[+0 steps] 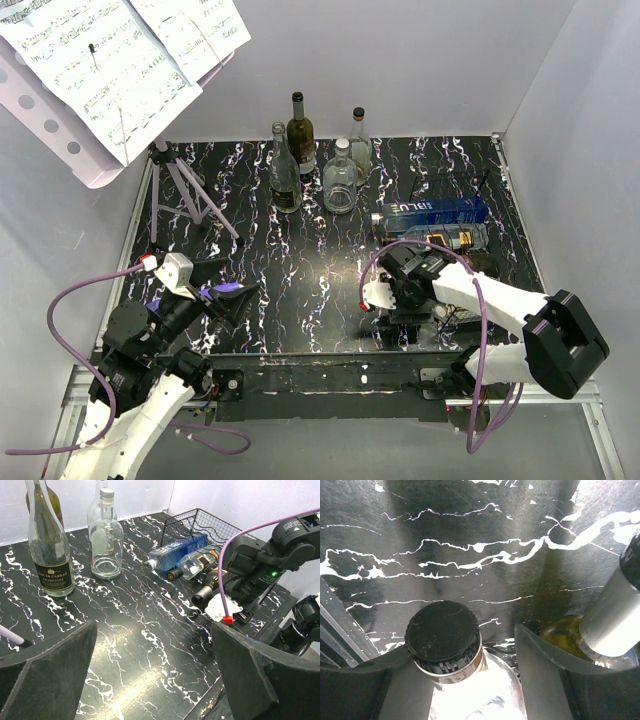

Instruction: Take the wine bottle off the wine rack

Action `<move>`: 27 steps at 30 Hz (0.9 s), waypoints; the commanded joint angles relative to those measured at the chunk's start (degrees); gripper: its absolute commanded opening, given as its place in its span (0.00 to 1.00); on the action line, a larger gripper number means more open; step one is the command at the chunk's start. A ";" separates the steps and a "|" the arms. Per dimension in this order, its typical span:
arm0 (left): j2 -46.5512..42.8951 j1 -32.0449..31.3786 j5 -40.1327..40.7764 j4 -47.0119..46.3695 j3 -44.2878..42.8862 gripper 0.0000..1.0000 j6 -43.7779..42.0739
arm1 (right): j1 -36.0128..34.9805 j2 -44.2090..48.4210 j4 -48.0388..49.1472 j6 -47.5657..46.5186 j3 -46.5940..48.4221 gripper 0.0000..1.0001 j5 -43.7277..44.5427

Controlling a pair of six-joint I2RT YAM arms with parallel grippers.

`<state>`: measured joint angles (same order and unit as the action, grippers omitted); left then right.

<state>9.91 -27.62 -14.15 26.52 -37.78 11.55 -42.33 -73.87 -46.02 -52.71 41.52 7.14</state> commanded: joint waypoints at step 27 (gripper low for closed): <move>-0.60 -0.33 0.62 -0.33 -0.80 0.98 -0.39 | 0.31 10.49 -12.60 5.07 12.00 0.01 -15.47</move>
<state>9.06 -27.62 -14.06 26.52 -37.78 11.55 -41.95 -68.03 -53.17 -51.57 46.11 -2.85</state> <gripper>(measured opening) 0.981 0.469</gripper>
